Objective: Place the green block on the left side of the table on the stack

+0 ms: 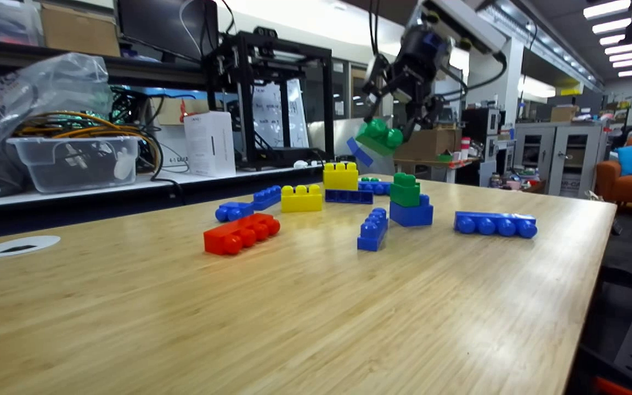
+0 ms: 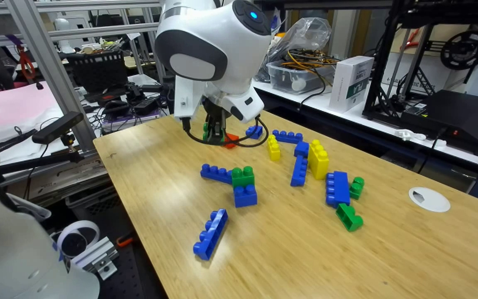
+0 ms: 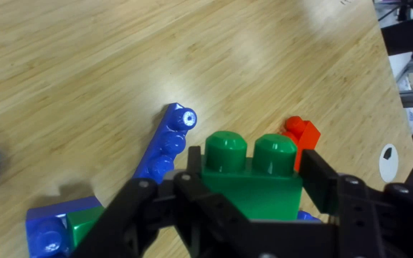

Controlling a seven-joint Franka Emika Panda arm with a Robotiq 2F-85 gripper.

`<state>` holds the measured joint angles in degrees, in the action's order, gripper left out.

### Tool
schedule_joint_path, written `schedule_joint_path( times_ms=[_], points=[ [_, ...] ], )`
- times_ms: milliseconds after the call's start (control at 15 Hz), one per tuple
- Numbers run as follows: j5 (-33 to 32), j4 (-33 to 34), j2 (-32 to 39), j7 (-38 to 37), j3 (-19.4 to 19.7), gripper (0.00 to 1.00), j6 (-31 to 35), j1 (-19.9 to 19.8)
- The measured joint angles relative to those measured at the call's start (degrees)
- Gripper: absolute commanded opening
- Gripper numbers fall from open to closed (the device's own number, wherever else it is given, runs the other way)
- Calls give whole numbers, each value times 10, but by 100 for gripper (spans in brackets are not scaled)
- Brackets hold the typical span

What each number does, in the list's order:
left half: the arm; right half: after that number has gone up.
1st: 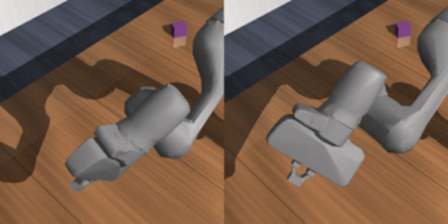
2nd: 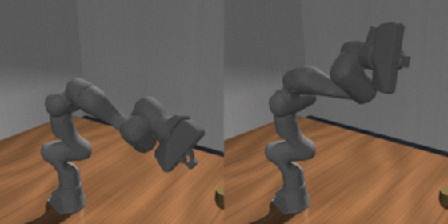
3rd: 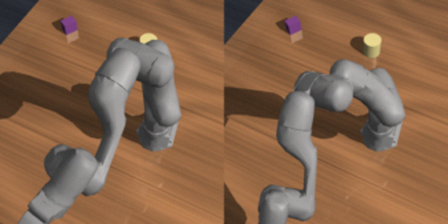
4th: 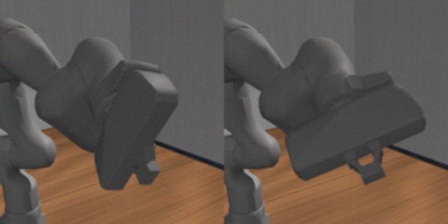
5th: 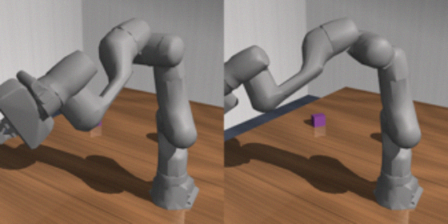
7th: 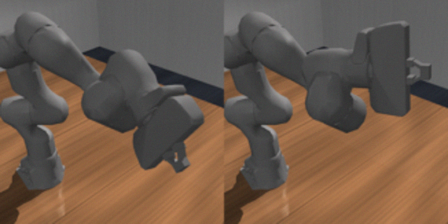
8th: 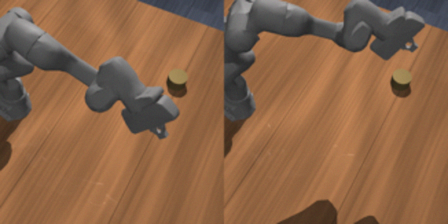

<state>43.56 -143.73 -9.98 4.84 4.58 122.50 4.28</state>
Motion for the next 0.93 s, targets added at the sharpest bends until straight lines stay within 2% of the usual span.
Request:
schedule_joint_path(
  times_ms=[467,933],
  points=[
    [78,-38,-15,53,70,44,-84,-85],
    [141,-61,14,102,112,44,-132,-138]
  ],
)
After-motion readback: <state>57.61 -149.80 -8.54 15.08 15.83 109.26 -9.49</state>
